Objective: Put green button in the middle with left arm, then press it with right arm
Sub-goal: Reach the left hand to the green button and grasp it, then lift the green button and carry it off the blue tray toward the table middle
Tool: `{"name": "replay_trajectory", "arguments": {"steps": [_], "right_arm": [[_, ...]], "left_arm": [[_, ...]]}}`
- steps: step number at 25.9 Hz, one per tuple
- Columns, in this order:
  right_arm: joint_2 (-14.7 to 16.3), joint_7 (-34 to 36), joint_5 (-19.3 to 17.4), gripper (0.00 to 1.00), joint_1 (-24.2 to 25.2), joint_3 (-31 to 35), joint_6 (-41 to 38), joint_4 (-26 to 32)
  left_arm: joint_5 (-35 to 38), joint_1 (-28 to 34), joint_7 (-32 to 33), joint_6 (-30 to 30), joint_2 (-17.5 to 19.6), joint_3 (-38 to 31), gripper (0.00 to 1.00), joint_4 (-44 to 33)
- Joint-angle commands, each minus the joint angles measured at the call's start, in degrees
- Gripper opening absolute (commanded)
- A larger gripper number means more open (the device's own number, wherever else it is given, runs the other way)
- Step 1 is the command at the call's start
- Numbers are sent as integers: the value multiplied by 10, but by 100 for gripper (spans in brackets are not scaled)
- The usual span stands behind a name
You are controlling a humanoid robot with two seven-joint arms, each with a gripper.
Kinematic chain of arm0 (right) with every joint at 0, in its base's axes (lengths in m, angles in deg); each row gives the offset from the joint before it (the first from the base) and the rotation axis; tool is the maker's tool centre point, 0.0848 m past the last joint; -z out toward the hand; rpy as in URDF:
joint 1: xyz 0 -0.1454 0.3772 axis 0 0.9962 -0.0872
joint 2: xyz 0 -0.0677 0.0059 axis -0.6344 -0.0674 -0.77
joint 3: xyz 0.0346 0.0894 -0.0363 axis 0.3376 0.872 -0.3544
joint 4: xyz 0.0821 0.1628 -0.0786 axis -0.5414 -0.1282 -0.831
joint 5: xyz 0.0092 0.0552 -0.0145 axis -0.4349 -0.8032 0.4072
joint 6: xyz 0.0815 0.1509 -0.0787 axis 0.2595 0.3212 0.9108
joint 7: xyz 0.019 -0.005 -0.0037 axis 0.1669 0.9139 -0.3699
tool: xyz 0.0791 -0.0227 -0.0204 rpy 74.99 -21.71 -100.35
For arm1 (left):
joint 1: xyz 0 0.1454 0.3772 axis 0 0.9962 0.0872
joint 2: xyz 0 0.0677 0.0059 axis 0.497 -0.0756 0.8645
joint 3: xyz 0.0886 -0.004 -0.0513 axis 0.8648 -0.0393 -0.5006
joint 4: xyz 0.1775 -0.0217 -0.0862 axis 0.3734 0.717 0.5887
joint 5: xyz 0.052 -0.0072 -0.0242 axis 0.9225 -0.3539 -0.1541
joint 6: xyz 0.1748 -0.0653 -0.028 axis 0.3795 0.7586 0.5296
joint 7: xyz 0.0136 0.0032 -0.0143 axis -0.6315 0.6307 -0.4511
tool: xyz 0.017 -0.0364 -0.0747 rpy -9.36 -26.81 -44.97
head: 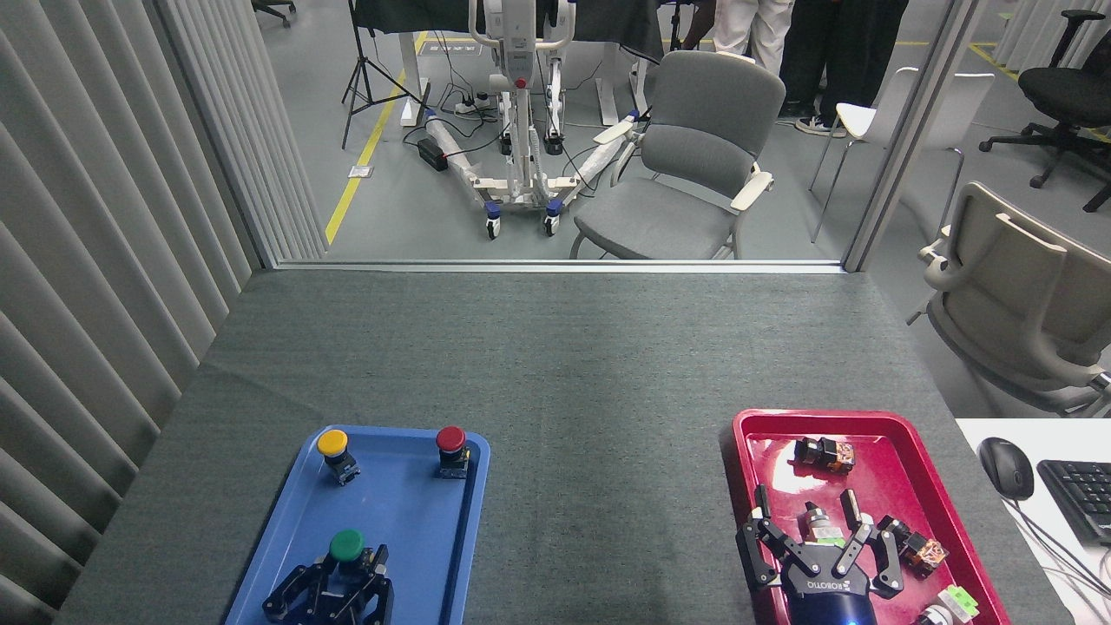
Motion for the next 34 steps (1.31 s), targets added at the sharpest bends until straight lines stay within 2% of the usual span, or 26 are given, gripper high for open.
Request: {"name": "replay_trajectory", "arguments": {"steps": [1, 3, 5, 8, 12, 14, 17, 23, 27, 28, 30, 34], "right_arm": [[0, 1, 0, 100, 4, -4, 0, 0], [3, 1, 0, 100, 5, -4, 0, 0], [13, 1, 0, 100, 5, -4, -1, 0], [39, 1, -1, 100, 6, -2, -1, 0], [41, 1, -1, 100, 9, -4, -1, 0], [37, 1, -1, 100, 10, -4, -1, 0], [35, 1, -1, 100, 9, 0, -1, 0], [29, 1, -1, 100, 8, 0, -1, -1], [20, 1, -4, 100, 4, 0, -1, 0], [15, 1, -16, 100, 5, -2, -1, 0], [13, 1, -30, 100, 10, -4, -1, 0], [14, 1, -32, 100, 16, -6, -1, 0]], "left_arm": [[-1, -3, 1, 1, 4, 0, 32, 10], [1, -1, 1, 1, 8, 0, 19, 11], [2, 3, 0, 0, 10, 0, 11, 10], [2, 6, -1, -12, 13, 1, 6, 0], [3, 6, -8, -90, 9, 9, 3, -53], [6, -6, -7, -99, 0, 48, 2, -73], [8, -67, 5, -92, -6, 141, 0, -63], [20, -162, 6, -28, -75, 294, 0, 45], [53, -209, 6, -5, -144, 330, 0, 143], [63, -219, 5, -3, -159, 334, 0, 173], [69, -234, -1, 5, -166, 341, 0, 213], [68, -238, -2, 18, -165, 350, 1, 223]]}}
